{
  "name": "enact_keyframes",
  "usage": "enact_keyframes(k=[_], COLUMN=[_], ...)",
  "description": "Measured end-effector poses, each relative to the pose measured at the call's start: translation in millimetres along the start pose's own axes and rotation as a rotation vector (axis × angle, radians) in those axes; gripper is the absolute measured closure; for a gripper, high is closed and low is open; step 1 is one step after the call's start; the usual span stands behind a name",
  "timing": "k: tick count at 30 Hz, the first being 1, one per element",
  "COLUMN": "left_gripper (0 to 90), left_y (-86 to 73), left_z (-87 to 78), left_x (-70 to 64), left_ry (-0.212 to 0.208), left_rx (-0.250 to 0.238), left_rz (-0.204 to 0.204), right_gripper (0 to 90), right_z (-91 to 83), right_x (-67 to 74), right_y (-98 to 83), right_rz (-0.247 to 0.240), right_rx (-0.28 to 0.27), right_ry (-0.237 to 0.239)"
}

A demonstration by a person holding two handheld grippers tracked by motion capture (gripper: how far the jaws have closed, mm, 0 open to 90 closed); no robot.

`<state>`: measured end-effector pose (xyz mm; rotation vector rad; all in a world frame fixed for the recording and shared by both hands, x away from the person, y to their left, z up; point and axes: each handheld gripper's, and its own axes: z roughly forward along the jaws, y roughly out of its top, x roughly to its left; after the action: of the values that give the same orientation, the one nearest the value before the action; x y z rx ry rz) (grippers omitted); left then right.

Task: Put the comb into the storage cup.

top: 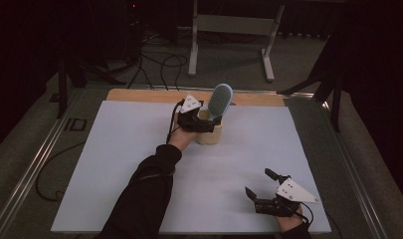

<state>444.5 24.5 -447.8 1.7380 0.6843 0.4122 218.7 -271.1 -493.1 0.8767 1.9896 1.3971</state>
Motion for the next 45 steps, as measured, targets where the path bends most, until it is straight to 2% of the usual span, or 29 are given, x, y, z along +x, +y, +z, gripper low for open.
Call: enact_keyframes(k=[6,12,17,18,20,22,26,32,38,45], left_gripper=[0.0,0.0,0.0,0.0,0.0,0.0,0.0,0.0,0.0,0.0], left_y=[1.1,4.3,6.2,7.1,7.3,8.3,9.7,14.6,16.3,12.6], left_z=[-0.9,-3.0,-5.4,-6.4,-7.3,-9.8,-12.8,-23.5,-34.9,-50.6], left_x=[-3.4,-3.5,-2.8,-2.1,-2.0,-1.9,-2.0,-3.5,-1.7,5.3], left_ry=[-0.026,-0.073,-0.084,-0.103,-0.111,-0.145,-0.165,-0.194,-0.209,-0.194], left_rx=[0.023,0.061,0.069,0.077,0.078,0.089,0.100,0.114,0.125,0.127], left_rz=[0.021,0.015,0.011,0.000,0.003,-0.005,-0.009,0.004,0.005,0.000], right_gripper=[9.5,9.5,9.5,9.5,9.5,9.4,9.5,9.5,9.5,9.5], right_z=[-0.2,0.1,0.2,0.1,0.3,0.3,0.7,1.1,1.1,1.1], right_x=[-0.5,-0.4,-0.4,-0.6,-0.6,-0.9,-0.7,-0.1,0.3,0.9], right_y=[-0.1,-0.2,-0.3,-0.4,-0.6,-0.8,-0.9,-0.8,-0.8,-0.5], right_rz=[0.001,-0.001,0.003,0.003,0.003,0.005,0.003,0.003,0.004,0.002], right_rx=[-0.002,0.000,0.000,0.001,0.001,0.001,0.000,0.001,0.003,0.007], right_ry=[-0.003,-0.003,-0.004,-0.006,-0.006,-0.006,-0.006,-0.006,-0.006,-0.008])
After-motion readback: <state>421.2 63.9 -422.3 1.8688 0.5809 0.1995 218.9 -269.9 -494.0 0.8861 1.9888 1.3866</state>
